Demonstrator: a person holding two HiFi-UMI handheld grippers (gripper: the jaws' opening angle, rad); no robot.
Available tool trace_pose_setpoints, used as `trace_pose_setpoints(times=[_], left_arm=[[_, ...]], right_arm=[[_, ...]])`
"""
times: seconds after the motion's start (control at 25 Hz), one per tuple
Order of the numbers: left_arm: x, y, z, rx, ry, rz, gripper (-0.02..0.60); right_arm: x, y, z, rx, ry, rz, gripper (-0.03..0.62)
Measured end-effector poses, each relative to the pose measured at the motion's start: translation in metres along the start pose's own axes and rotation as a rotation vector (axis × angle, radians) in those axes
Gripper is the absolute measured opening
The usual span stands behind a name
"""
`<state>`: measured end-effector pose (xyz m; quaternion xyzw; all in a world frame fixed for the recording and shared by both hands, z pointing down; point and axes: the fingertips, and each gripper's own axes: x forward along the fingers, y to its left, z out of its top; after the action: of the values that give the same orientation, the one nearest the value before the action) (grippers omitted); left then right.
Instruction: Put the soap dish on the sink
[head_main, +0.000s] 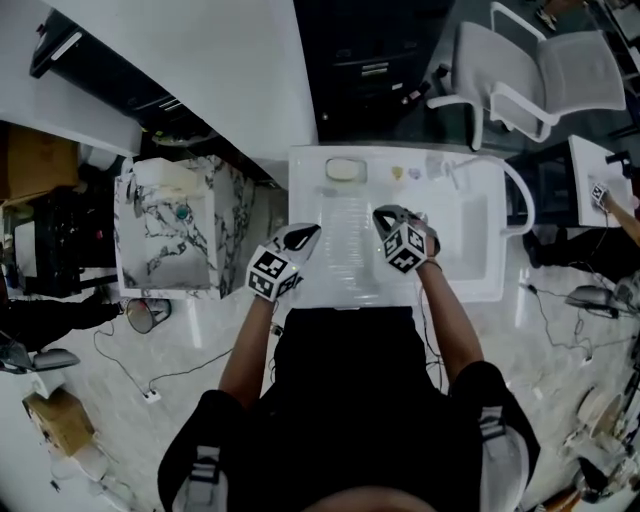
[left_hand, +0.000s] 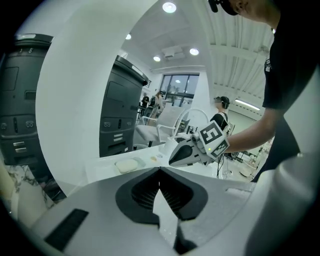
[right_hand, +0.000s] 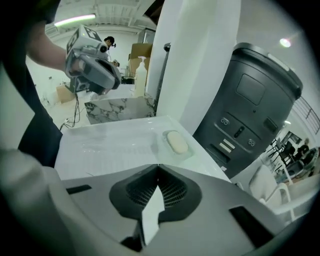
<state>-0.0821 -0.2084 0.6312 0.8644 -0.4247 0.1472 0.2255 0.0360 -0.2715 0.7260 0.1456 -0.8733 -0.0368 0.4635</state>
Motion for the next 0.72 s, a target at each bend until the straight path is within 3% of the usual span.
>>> trace_pose_setpoints(times=[0.12, 0.32, 0.52, 0.72], left_arm=[[-0.006, -0.008, -0.002, -0.015, -0.006, -0.004, 0.0], [-0.016, -0.004, -0.001, -0.002, -0.011, -0.002, 0.0], [-0.016, -0.005, -0.004, 0.001, 0.004, 0.016, 0.0], [-0.009, -0.028, 0.0, -0.035, -0.041, 0.051, 0.0]], right_arm=[[-0.018, 0.021, 0.002, 0.068, -0.09, 0.005, -0.005], [-0.025, 0.042, 0.0, 0.158, -0.103, -0.017, -0.003], [-0.033, 0.041, 0.013, 0.209, -0.18, -0.011, -0.003], [-0.053, 0.035, 0.022, 0.248, -0.251, 0.044, -0.003]])
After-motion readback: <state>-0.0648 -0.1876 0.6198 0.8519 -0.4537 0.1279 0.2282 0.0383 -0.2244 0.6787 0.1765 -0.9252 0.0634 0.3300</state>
